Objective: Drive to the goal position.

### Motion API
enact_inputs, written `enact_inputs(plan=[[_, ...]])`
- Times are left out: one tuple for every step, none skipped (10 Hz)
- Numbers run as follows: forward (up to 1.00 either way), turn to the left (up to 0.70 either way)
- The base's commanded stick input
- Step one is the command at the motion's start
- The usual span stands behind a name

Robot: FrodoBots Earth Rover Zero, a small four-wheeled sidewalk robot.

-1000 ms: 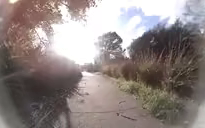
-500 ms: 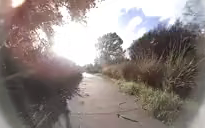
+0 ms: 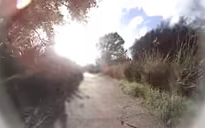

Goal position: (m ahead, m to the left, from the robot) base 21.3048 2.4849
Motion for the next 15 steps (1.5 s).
enact_inputs(plan=[[0.50, 0.02], [0.50, 0.02], [0.50, 0.02], [0.50, 0.02], [0.50, 0.02], [0.50, 0.02], [0.50, 0.02], [0.50, 0.02], [0.50, 0.02], [0.50, 0.02], [0.50, 0.02], [0.50, 0.02], [0.50, 0.02], [0.50, 0.02], [0.50, 0.02]])
